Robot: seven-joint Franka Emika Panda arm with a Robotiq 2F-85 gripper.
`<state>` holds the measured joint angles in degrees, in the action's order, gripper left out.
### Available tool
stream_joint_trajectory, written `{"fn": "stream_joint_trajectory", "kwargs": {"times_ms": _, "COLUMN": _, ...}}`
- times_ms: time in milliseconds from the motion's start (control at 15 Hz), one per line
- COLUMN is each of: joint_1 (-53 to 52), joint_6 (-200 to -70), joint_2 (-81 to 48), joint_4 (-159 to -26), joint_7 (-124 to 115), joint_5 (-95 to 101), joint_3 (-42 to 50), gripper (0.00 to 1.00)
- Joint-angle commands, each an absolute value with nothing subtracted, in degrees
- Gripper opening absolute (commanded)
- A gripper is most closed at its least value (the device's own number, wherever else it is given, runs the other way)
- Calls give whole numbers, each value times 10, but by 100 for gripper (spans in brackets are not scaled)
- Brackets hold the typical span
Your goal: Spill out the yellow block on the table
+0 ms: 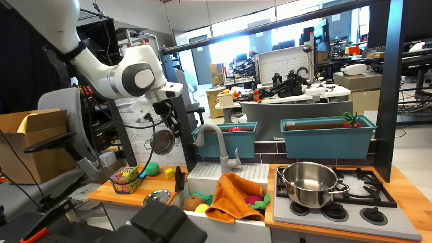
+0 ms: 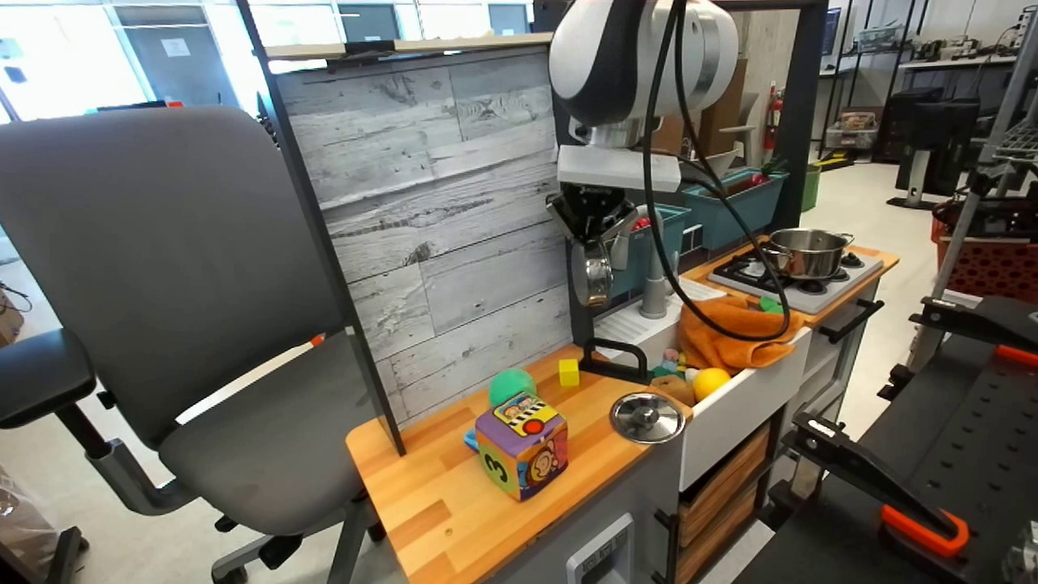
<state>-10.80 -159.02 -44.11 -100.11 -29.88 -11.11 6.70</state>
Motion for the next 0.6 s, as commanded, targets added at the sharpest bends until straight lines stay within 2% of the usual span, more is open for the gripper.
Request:
{"fn": "stream_joint_trajectory", "kwargs": {"times_ms": 0, "joint_1": -198, "joint_6": -1565, "joint_2": -502, "joint_4": -958, "joint_7": -420, "joint_5": -55, "joint_3": 177, "gripper": 1}}
{"fn": "stream_joint_trajectory", "kwargs": {"times_ms": 267, "joint_1": -252, "joint_6": -1488, "joint_2": -590, "joint_4": -893, "joint_7": -547, "joint_5": 4, "joint_3": 245, "gripper": 1}}
{"fn": "stream_joint_trajectory", "kwargs": {"times_ms": 533, "joint_1": -256, "joint_6": -1328, "joint_2": -637, "joint_4": -816, "joint_7": -616, "joint_5": 69, "joint_3": 243, "gripper": 1}}
